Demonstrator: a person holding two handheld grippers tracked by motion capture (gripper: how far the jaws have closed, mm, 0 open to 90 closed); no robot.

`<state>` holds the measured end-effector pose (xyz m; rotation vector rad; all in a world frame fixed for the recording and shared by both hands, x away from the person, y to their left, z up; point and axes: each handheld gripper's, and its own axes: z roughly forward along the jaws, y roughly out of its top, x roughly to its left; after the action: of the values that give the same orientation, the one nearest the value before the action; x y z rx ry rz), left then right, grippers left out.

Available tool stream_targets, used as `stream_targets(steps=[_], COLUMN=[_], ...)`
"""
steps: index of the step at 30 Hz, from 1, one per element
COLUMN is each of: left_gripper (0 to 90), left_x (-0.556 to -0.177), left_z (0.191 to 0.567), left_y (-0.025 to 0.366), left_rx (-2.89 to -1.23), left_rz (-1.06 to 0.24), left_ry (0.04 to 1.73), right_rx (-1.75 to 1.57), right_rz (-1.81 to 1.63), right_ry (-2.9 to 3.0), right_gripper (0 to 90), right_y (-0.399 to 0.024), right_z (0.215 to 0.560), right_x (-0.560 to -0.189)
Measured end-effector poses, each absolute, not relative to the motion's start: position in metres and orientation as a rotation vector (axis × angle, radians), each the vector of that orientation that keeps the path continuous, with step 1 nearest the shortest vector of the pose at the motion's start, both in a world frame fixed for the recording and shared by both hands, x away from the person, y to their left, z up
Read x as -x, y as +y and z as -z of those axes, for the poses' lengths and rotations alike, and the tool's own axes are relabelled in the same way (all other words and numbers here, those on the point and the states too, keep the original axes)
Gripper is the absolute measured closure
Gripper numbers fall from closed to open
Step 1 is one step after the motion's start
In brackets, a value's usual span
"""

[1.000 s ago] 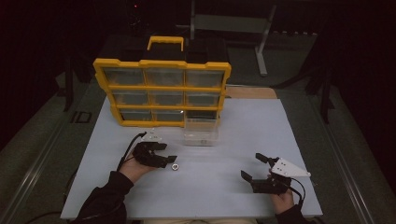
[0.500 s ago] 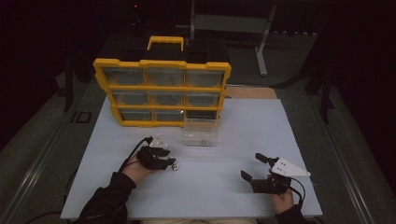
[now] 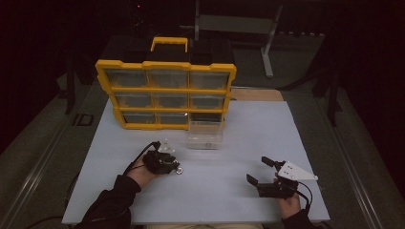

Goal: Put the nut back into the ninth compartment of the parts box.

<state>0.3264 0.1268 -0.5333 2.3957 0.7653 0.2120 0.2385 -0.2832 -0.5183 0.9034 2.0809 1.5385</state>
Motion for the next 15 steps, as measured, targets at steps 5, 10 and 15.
stream_targets(steps=[5, 10, 15], left_gripper=[65.9, 66.1, 66.1], left_x=[-0.3269, -0.3257, -0.3267], left_z=[0.5326, 0.5326, 0.5308], left_y=[0.1256, 0.1246, 0.1247], left_rx=[-2.412, -2.408, -2.417], left_rz=[-0.215, -0.228, -0.241], left_ry=[0.754, 0.758, 0.762], right_rx=[-0.9, -0.903, -0.903], right_rz=[-1.535, -1.534, -1.535], right_ry=[2.082, 2.083, 2.083], right_gripper=[10.8, 10.8, 10.8], right_y=[-0.283, -0.2829, -0.283], right_z=[0.5184, 0.5186, 0.5184], right_x=[-0.2385, -0.2387, -0.2386])
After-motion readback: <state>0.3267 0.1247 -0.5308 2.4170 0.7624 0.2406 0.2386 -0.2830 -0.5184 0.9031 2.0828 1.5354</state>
